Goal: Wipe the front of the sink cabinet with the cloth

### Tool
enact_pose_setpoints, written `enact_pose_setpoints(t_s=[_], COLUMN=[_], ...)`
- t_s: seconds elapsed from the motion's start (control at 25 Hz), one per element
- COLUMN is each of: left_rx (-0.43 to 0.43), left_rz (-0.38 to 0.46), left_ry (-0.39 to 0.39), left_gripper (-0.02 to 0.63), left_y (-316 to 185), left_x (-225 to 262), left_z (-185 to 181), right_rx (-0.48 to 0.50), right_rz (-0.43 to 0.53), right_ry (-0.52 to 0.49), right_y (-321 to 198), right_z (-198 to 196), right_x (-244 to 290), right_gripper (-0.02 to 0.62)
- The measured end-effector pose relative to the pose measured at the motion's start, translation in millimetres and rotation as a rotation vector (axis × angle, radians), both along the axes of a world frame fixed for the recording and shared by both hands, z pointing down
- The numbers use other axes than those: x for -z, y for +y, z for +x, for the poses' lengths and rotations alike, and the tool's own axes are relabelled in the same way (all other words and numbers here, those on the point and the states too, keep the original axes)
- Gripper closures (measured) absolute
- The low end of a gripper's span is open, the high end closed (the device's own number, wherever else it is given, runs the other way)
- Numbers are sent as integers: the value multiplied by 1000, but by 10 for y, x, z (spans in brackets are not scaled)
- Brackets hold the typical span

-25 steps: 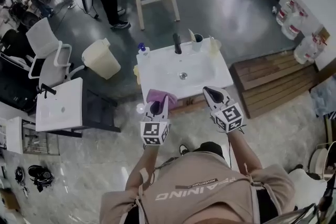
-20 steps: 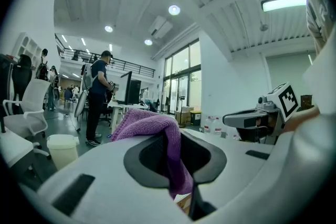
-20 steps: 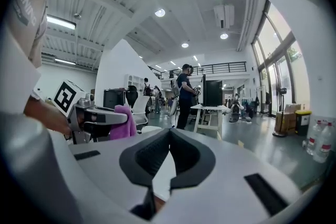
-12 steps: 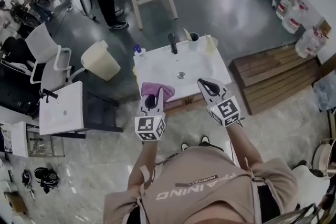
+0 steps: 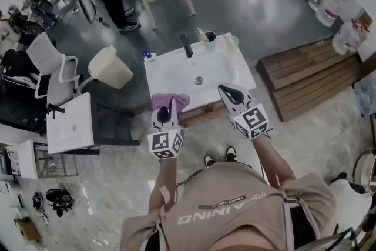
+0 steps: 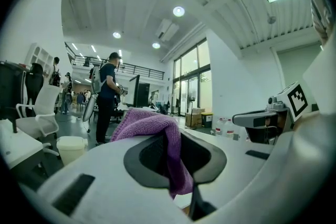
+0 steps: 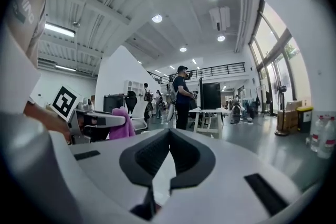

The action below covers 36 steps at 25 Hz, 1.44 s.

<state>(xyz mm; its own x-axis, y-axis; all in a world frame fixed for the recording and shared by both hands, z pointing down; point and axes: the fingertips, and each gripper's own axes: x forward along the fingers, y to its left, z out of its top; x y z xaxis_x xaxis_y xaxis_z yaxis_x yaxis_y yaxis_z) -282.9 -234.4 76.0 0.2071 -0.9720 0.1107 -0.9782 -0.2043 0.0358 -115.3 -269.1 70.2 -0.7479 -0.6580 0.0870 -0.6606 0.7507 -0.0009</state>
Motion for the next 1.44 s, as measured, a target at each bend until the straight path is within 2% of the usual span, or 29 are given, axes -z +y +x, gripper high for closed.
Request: enact_pose_setpoints(t_s=[0.36, 0.72, 1.0, 1.44], left_rx=[7, 3, 12, -25], left_rz=[-5, -11, -12, -8], left_ry=[2, -10, 10, -3], left_gripper=[569, 569, 569, 569], left_y=[108, 283, 346, 418], left_x=[-31, -11, -64, -46], left_z=[95, 74, 13, 69], right_rx=[-1, -9, -8, 12], right_rz=[14, 15, 31, 58], right_ry=[-16, -27, -18, -8], right_y=[58, 153, 211, 252], right_z=[115, 107, 126, 62], right_x=[82, 133, 160, 259], right_gripper=[584, 584, 584, 584])
